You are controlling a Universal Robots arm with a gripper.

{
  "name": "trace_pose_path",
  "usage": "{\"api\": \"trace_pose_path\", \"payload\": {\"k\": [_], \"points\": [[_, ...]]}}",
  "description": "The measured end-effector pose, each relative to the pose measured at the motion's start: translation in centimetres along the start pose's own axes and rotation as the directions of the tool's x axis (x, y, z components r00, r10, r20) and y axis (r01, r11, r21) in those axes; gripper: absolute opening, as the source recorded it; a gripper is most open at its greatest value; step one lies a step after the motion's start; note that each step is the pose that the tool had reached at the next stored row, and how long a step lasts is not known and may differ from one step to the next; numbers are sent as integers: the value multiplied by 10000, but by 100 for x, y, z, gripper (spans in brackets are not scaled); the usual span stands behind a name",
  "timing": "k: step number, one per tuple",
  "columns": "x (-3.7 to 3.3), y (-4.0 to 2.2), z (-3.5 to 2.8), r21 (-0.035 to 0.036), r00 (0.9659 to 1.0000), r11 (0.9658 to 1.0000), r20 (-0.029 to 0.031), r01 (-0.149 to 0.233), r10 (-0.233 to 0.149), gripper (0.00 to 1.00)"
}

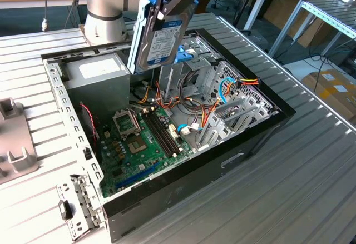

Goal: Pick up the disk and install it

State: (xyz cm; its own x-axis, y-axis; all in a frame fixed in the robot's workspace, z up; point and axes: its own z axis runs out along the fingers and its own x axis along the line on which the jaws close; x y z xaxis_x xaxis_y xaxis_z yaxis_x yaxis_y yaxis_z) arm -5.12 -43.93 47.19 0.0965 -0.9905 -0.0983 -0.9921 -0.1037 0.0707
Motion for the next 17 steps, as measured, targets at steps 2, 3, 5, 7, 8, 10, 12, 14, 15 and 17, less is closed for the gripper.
{"api": "trace_pose_path", "payload": {"k": [2,3,5,7,8,10,12,14,15,17], "points": [[18,2,-1,0,10000,10000,1,0,0,37],[26,3,-2,0,10000,10000,1,0,0,37],[55,6,-4,0,10000,10000,1,0,0,37],[76,7,-5,0,10000,10000,1,0,0,37],[88,9,-6,0,10000,10000,0,-1,1,37],[103,10,-7,1,10000,10000,1,0,0,37],[117,11,-8,0,10000,10000,0,0,0,37],[129,13,-9,0,10000,10000,1,0,0,37],[137,13,-9,0,10000,10000,1,0,0,37],[153,15,-10,0,10000,10000,1,0,0,37]]}}
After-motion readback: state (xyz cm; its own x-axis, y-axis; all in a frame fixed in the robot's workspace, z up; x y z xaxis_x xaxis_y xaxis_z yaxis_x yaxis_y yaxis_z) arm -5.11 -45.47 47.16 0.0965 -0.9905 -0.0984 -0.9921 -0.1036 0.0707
